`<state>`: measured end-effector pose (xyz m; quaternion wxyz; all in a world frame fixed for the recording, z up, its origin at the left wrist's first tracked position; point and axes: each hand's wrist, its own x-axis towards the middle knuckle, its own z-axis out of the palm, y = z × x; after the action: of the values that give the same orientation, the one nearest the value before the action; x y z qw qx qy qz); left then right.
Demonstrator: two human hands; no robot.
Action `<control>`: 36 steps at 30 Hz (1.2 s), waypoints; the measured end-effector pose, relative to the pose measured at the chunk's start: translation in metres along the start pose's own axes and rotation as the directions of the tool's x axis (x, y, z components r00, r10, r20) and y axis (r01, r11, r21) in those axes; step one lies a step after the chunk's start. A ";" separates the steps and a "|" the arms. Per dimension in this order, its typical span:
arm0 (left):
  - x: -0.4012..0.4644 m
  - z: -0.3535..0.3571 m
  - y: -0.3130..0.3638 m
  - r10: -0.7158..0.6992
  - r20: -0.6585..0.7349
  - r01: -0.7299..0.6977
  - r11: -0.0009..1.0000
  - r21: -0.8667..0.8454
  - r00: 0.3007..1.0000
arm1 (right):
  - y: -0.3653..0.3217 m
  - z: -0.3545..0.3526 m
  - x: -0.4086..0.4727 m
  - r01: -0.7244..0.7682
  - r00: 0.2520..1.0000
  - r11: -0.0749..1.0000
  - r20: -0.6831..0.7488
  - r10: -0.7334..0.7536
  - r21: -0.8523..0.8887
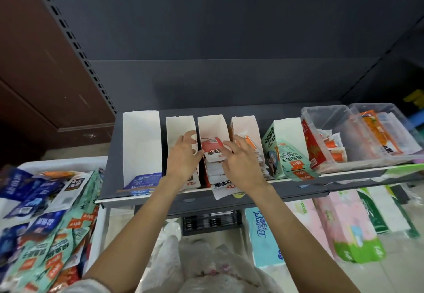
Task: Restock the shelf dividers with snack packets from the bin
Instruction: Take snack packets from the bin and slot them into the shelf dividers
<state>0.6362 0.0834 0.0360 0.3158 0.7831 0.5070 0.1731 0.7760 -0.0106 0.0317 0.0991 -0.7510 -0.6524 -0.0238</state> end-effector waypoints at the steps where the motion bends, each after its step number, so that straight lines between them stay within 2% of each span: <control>1: -0.001 -0.001 0.000 -0.007 -0.001 0.007 1.000 -0.002 1.000 | -0.001 -0.004 -0.005 -0.002 1.000 0.999 -0.031 0.004 0.050; 5: -0.022 -0.018 -0.001 -0.023 -0.092 0.024 1.000 0.001 0.996 | -0.015 -0.030 -0.024 0.024 0.973 0.954 -0.226 0.046 0.298; 8: -0.060 -0.043 -0.010 0.035 -0.244 -0.056 0.995 -0.079 0.969 | -0.041 -0.050 -0.039 0.079 0.972 0.869 -0.231 0.041 0.488; 10: -0.094 -0.060 -0.027 0.049 -0.366 -0.073 0.996 -0.053 0.929 | -0.064 -0.053 -0.046 0.156 0.974 0.830 -0.223 -0.040 0.536; 13: -0.145 -0.082 -0.070 -0.028 -0.485 0.027 1.000 -0.009 0.874 | -0.109 -0.041 -0.053 0.275 0.961 0.797 -0.185 -0.207 0.539; 15: -0.177 -0.094 -0.105 -0.134 -0.518 0.155 0.988 -0.002 0.845 | -0.141 -0.026 -0.057 0.326 0.943 0.812 -0.104 -0.317 0.483; 17: -0.202 -0.108 -0.144 -0.307 -0.503 0.339 0.940 -0.028 0.808 | -0.172 -0.008 -0.060 0.335 0.908 0.824 0.076 -0.412 0.457; 19: -0.222 -0.120 -0.191 -0.475 -0.444 0.506 0.861 -0.057 0.759 | -0.205 0.012 -0.059 0.325 0.839 0.825 0.262 -0.477 0.462; 22: -0.238 -0.140 -0.260 -0.634 -0.326 0.649 0.757 -0.076 0.702 | -0.256 0.037 -0.048 0.294 0.778 0.806 0.361 -0.514 0.514; 24: -0.237 -0.150 -0.298 -0.700 -0.236 0.710 0.702 -0.056 0.674 | -0.293 0.054 -0.039 0.256 0.761 0.811 0.407 -0.505 0.527; 26: -0.232 -0.156 -0.328 -0.710 -0.148 0.714 0.700 -0.029 0.689 | -0.329 0.077 -0.034 0.159 0.763 0.842 0.477 -0.436 0.516; 28: -0.223 -0.159 -0.350 -0.648 -0.097 0.653 0.757 0.030 0.756 | -0.360 0.099 -0.029 -0.067 0.775 0.865 0.572 -0.270 0.498; 31: -0.210 -0.159 -0.369 -0.540 -0.019 0.539 0.836 0.103 0.841 | -0.395 0.127 -0.028 -0.350 0.694 0.851 0.719 -0.045 0.392; 34: -0.204 -0.151 -0.376 -0.520 0.099 0.500 0.849 0.170 0.849 | -0.416 0.146 -0.033 -0.479 0.658 0.813 0.749 0.084 0.330; 36: -0.205 -0.146 -0.380 -0.515 0.125 0.483 0.849 0.214 0.848 | -0.420 0.156 -0.033 -0.582 0.646 0.746 0.742 0.180 0.325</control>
<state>0.2024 0.0535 -0.1010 0.3241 0.6606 0.6764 -0.0310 0.3425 0.0390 -0.0767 0.0672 -0.7728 -0.4392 0.4532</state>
